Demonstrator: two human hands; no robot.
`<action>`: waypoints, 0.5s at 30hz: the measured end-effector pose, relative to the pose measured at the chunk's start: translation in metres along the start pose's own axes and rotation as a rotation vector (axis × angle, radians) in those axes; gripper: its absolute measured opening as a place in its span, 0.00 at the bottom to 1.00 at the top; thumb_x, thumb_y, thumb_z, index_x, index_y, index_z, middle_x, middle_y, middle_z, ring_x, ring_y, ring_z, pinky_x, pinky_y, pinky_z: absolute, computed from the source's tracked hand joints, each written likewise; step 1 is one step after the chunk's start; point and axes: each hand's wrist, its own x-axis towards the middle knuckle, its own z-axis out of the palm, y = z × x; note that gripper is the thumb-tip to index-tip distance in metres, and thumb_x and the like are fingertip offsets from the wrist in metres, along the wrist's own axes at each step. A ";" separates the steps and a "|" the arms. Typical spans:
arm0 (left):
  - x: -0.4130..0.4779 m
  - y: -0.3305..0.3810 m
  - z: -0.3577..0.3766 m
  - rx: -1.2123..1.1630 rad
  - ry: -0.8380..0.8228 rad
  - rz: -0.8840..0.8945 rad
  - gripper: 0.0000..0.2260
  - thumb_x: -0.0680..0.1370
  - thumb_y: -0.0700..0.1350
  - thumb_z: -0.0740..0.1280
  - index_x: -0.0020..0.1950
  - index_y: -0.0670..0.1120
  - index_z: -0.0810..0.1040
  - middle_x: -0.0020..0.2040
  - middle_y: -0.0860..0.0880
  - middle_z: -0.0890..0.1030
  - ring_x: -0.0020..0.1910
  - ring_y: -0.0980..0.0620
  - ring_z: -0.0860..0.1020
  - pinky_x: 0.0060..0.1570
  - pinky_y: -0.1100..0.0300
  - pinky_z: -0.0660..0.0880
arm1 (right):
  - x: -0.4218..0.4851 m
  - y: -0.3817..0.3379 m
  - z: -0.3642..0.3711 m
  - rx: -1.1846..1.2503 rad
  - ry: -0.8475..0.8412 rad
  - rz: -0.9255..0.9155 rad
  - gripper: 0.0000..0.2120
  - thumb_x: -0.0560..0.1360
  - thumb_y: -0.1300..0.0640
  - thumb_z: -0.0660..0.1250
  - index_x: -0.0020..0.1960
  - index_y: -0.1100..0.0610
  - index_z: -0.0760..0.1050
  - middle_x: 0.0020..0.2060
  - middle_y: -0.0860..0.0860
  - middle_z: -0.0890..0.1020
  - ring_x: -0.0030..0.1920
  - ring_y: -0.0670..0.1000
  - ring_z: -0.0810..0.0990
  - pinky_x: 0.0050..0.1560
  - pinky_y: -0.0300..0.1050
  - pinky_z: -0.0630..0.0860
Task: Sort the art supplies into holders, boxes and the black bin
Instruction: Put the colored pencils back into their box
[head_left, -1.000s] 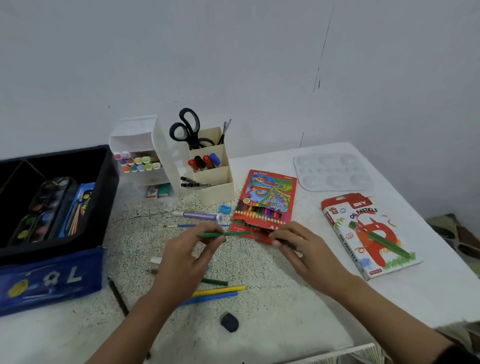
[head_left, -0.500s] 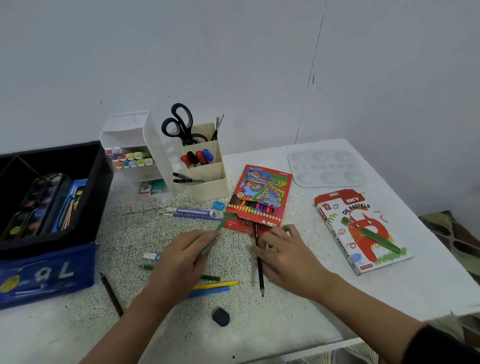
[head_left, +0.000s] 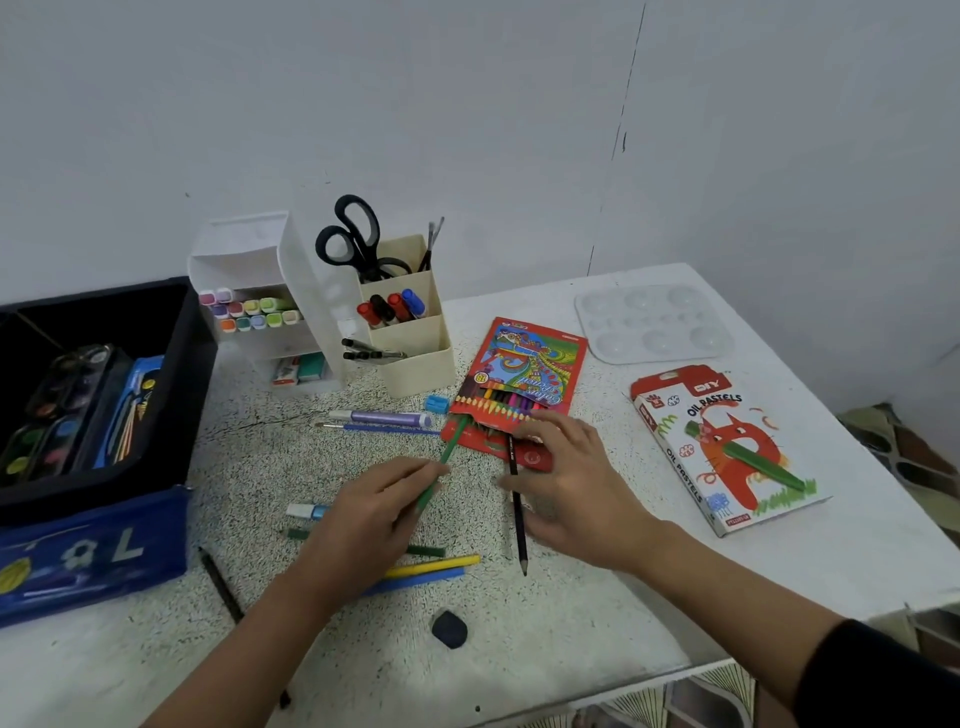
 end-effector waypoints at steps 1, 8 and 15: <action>0.001 -0.001 -0.001 -0.003 0.010 -0.012 0.15 0.82 0.46 0.63 0.65 0.43 0.81 0.59 0.49 0.83 0.54 0.54 0.82 0.52 0.57 0.81 | 0.000 0.001 0.000 0.050 -0.040 0.042 0.17 0.70 0.45 0.67 0.57 0.42 0.83 0.70 0.56 0.72 0.75 0.61 0.63 0.73 0.61 0.61; 0.015 -0.008 -0.004 -0.074 -0.044 -0.002 0.15 0.77 0.40 0.73 0.63 0.45 0.83 0.57 0.52 0.83 0.53 0.58 0.81 0.53 0.60 0.80 | 0.007 0.007 -0.003 0.124 -0.186 0.177 0.19 0.73 0.40 0.66 0.63 0.35 0.78 0.75 0.50 0.67 0.78 0.55 0.59 0.78 0.63 0.51; 0.021 -0.018 -0.005 -0.062 -0.133 0.050 0.16 0.77 0.41 0.73 0.65 0.47 0.82 0.59 0.52 0.83 0.54 0.57 0.81 0.54 0.63 0.80 | 0.006 0.009 0.004 0.095 -0.104 0.164 0.20 0.71 0.46 0.62 0.62 0.42 0.81 0.65 0.53 0.76 0.74 0.59 0.67 0.76 0.68 0.55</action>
